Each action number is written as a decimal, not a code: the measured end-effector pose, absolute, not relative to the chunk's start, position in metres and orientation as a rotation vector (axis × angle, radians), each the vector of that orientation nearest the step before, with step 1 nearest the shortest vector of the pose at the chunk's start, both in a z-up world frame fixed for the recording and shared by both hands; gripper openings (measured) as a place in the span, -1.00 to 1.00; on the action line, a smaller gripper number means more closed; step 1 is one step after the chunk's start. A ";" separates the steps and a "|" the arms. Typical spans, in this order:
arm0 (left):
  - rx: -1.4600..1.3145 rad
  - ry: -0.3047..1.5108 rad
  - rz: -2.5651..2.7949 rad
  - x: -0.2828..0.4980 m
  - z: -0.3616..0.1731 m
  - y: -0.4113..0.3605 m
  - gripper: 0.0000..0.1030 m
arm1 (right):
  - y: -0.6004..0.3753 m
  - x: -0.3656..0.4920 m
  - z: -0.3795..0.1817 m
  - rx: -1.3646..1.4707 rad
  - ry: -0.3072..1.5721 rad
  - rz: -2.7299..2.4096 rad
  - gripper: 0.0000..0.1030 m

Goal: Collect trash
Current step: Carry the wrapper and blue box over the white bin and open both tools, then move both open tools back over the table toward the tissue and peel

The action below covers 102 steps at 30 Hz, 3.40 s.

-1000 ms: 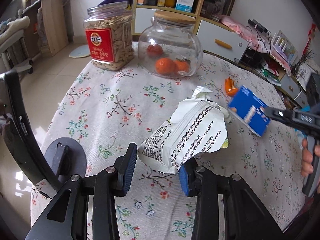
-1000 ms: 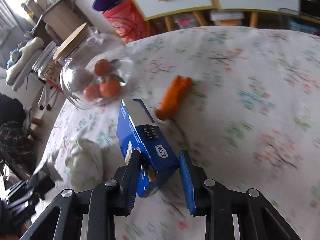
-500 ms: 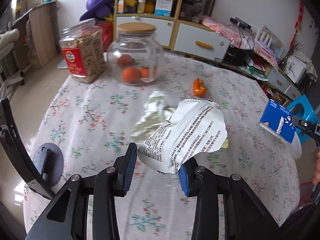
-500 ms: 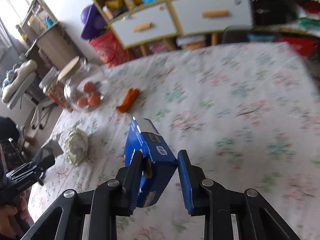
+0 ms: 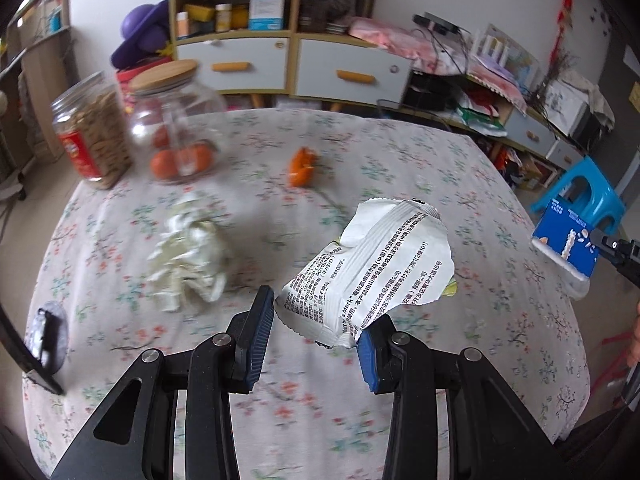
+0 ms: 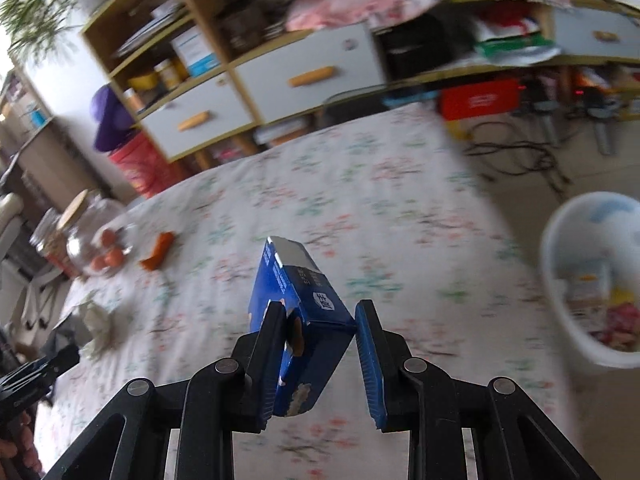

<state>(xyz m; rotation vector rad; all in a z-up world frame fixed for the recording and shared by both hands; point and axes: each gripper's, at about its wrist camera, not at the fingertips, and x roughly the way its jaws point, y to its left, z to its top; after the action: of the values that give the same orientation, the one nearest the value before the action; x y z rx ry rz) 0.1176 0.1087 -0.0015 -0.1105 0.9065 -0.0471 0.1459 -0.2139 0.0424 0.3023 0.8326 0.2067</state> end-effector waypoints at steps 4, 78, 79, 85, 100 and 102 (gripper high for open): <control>-0.085 0.919 -0.082 0.125 -0.003 0.078 -0.22 | -0.249 0.138 0.046 0.346 0.822 0.156 -0.38; 0.215 0.925 -0.448 0.179 -0.009 -0.234 0.95 | -0.481 0.070 0.034 0.500 0.793 -0.302 0.58; 0.215 0.927 -0.440 0.177 -0.008 -0.226 0.96 | -0.475 0.073 0.035 0.485 0.798 -0.296 0.59; 0.191 0.930 -0.374 0.165 -0.004 -0.165 0.96 | -0.442 0.085 0.038 0.422 0.813 -0.239 0.67; 0.124 0.958 -0.134 0.154 -0.011 -0.007 0.96 | -0.323 0.126 0.034 0.245 0.864 -0.074 0.73; 0.113 0.957 -0.105 0.154 -0.012 0.011 0.96 | -0.310 0.131 0.032 0.226 0.866 -0.060 0.73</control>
<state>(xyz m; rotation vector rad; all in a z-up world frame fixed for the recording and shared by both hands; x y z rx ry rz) 0.1542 0.0107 -0.0120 0.1126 0.9574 -0.1047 0.1310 -0.3096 0.0325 0.2260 0.8656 -0.0597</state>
